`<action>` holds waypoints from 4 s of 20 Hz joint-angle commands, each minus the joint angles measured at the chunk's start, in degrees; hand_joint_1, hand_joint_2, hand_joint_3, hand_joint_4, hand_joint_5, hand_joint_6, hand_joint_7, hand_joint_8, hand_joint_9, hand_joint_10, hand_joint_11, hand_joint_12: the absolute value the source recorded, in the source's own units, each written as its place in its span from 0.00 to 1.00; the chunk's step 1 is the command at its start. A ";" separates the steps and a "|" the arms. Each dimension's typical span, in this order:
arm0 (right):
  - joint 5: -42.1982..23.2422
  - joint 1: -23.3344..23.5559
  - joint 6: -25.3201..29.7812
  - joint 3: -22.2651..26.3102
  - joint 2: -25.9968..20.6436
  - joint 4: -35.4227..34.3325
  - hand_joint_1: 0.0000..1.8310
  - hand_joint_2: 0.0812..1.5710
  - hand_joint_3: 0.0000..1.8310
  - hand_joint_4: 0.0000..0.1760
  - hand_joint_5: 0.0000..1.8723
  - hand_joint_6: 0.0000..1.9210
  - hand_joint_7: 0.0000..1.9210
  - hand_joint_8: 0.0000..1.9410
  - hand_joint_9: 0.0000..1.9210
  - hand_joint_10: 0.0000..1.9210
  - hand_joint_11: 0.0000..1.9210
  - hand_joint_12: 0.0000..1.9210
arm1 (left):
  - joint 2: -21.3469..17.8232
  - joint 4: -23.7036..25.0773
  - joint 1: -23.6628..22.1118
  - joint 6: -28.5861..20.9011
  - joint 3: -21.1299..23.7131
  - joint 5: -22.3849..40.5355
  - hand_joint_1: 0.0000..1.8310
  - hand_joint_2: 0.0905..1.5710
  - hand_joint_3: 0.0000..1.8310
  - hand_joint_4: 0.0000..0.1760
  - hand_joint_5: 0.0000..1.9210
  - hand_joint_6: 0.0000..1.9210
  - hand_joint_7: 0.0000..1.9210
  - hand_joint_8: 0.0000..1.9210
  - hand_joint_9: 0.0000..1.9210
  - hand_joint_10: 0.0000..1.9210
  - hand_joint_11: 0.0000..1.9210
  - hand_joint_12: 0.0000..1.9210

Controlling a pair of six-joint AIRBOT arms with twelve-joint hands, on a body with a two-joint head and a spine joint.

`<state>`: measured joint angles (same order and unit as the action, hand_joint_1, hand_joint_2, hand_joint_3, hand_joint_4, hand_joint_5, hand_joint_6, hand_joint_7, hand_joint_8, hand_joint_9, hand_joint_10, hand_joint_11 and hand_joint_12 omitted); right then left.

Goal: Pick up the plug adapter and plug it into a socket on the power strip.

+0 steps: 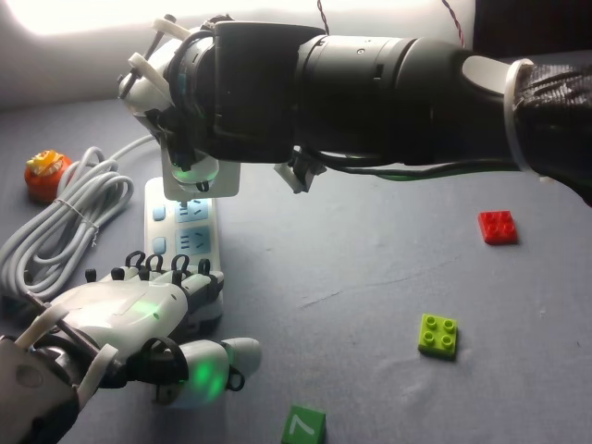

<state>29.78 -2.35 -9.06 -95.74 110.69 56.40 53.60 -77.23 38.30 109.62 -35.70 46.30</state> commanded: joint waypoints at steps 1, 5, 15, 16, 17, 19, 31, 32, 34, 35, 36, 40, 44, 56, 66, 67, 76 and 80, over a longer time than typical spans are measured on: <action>-2.01 0.95 -0.45 0.16 0.14 2.95 0.67 0.70 0.00 0.00 0.45 0.62 0.56 0.43 0.65 0.00 0.42 0.56 | 0.43 0.56 0.02 -0.22 -0.32 1.10 0.00 0.82 0.00 0.00 0.06 0.00 0.09 0.00 0.08 0.00 0.00 0.09; 0.52 1.01 -4.06 0.14 1.33 2.96 0.67 0.70 0.00 0.00 0.46 0.61 0.57 0.43 0.65 0.00 0.42 0.56 | 0.47 0.56 -0.02 -0.25 -0.46 1.10 0.00 0.82 0.00 0.00 0.06 0.00 0.09 0.00 0.07 0.00 0.00 0.08; 0.27 0.89 -2.49 -0.06 2.24 6.96 0.67 0.70 0.00 0.00 0.46 0.62 0.56 0.42 0.65 0.00 0.42 0.56 | 0.45 0.56 0.40 -0.45 -0.20 0.77 0.00 0.82 0.00 0.00 0.07 0.00 0.09 0.00 0.07 0.00 0.00 0.09; 0.25 0.91 -2.44 -0.15 2.27 6.96 0.67 0.70 0.00 0.00 0.46 0.62 0.56 0.42 0.65 0.00 0.42 0.56 | 0.45 0.56 0.40 -0.49 -0.12 0.62 0.00 0.82 0.00 0.00 0.07 0.00 0.09 0.00 0.07 0.00 0.00 0.09; 0.27 0.83 -2.35 -0.29 2.35 6.96 0.67 0.70 0.00 0.00 0.46 0.61 0.58 0.41 0.66 0.00 0.42 0.56 | 0.44 0.56 0.40 -0.49 -0.03 0.55 0.00 0.82 0.00 0.00 0.07 0.00 0.09 0.00 0.07 0.00 0.00 0.07; 0.74 0.65 -2.28 -0.44 2.42 6.96 0.67 0.69 0.00 0.00 0.47 0.60 0.58 0.40 0.66 0.00 0.43 0.55 | 0.44 0.56 0.44 -0.49 0.08 0.43 0.00 0.82 0.00 0.00 0.06 0.00 0.09 0.00 0.07 0.00 0.00 0.07; 1.00 -0.10 -2.02 -0.51 2.41 6.96 0.67 0.69 0.00 0.00 0.48 0.57 0.59 0.40 0.66 0.00 0.44 0.55 | 0.32 0.56 0.57 -0.57 0.28 0.08 0.00 0.82 0.00 0.00 0.07 0.00 0.10 0.00 0.08 0.00 0.00 0.09; 1.00 -0.18 -2.08 -0.51 2.40 6.96 0.67 0.69 0.00 0.00 0.47 0.59 0.58 0.41 0.66 0.00 0.44 0.55 | 0.32 0.56 0.59 -0.57 0.24 0.08 0.00 0.82 0.00 0.00 0.07 0.00 0.09 0.00 0.07 0.00 0.00 0.08; 0.92 -0.29 -2.12 -0.51 2.40 6.96 0.67 0.70 0.00 0.00 0.46 0.60 0.57 0.42 0.66 0.00 0.44 0.55 | 0.32 0.56 0.68 -0.66 0.19 0.08 0.00 0.82 0.00 0.00 0.06 0.00 0.09 0.00 0.07 0.00 0.00 0.07; 0.92 -0.31 -2.13 -0.51 2.41 6.96 0.67 0.70 0.00 0.00 0.46 0.60 0.57 0.43 0.66 0.00 0.43 0.55 | 0.31 0.56 0.77 -0.83 0.19 0.08 0.00 0.82 0.00 0.00 0.07 0.00 0.09 0.00 0.08 0.00 0.00 0.09; 0.92 -0.33 -2.15 -0.50 2.42 6.96 0.67 0.70 0.00 0.00 0.47 0.60 0.57 0.42 0.66 0.00 0.43 0.55 | 0.31 0.56 0.85 -0.96 0.22 0.08 0.00 0.82 0.00 0.00 0.07 0.00 0.09 0.00 0.08 0.00 0.00 0.08; 0.71 -0.45 -2.37 -0.49 2.52 6.96 0.67 0.70 0.00 0.00 0.46 0.60 0.57 0.41 0.66 0.00 0.43 0.55 | 0.29 0.58 1.43 -1.23 0.45 0.13 0.00 0.82 0.00 0.00 0.06 0.00 0.08 0.00 0.07 0.00 0.00 0.08; 0.41 -0.84 -2.88 -0.51 3.14 6.96 0.67 0.70 0.00 0.00 0.46 0.61 0.56 0.43 0.65 0.00 0.42 0.55 | 0.24 0.59 1.81 -1.37 0.45 0.41 0.00 0.82 0.00 0.00 0.06 0.00 0.08 0.00 0.07 0.00 0.00 0.08; 0.73 -3.64 -1.05 -0.58 4.85 6.96 0.67 0.70 0.00 0.00 0.46 0.61 0.56 0.44 0.65 0.00 0.42 0.57 | 0.14 4.04 4.81 -5.26 0.62 0.53 0.00 0.82 0.00 0.00 0.06 0.00 0.09 0.00 0.08 0.00 0.00 0.10; -0.13 -3.51 -0.27 -0.54 4.35 6.96 0.67 0.71 0.00 0.00 0.45 0.62 0.56 0.44 0.65 0.00 0.41 0.57 | 0.00 4.14 5.38 -6.43 1.13 0.70 0.00 0.83 0.00 0.00 0.06 0.00 0.08 0.00 0.06 0.00 0.00 0.08; -0.35 -3.32 -0.25 -0.54 4.27 6.96 0.67 0.70 0.00 0.00 0.45 0.62 0.56 0.43 0.65 0.00 0.41 0.57 | 0.00 4.15 5.38 -6.43 1.10 0.84 0.00 0.83 0.00 0.00 0.05 0.00 0.08 0.00 0.06 0.00 0.00 0.08; -1.51 -3.10 -0.42 -0.54 3.71 7.01 0.67 0.70 0.00 0.00 0.45 0.62 0.56 0.44 0.64 0.00 0.41 0.56 | 0.00 4.14 5.44 -6.53 1.21 0.84 0.00 0.83 0.00 0.00 0.06 0.00 0.08 0.00 0.07 0.00 0.00 0.11; -2.00 -2.72 0.24 -0.53 3.47 8.72 0.53 0.72 0.00 0.00 0.39 0.33 0.54 0.09 0.58 0.00 0.36 0.57 | 0.00 4.14 5.41 -6.56 1.18 0.84 0.00 0.82 0.00 0.00 0.06 0.00 0.08 0.00 0.07 0.00 0.00 0.10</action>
<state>30.11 -5.23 -8.97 -96.47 114.04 63.61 53.76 -72.16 43.16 103.44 -34.92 47.79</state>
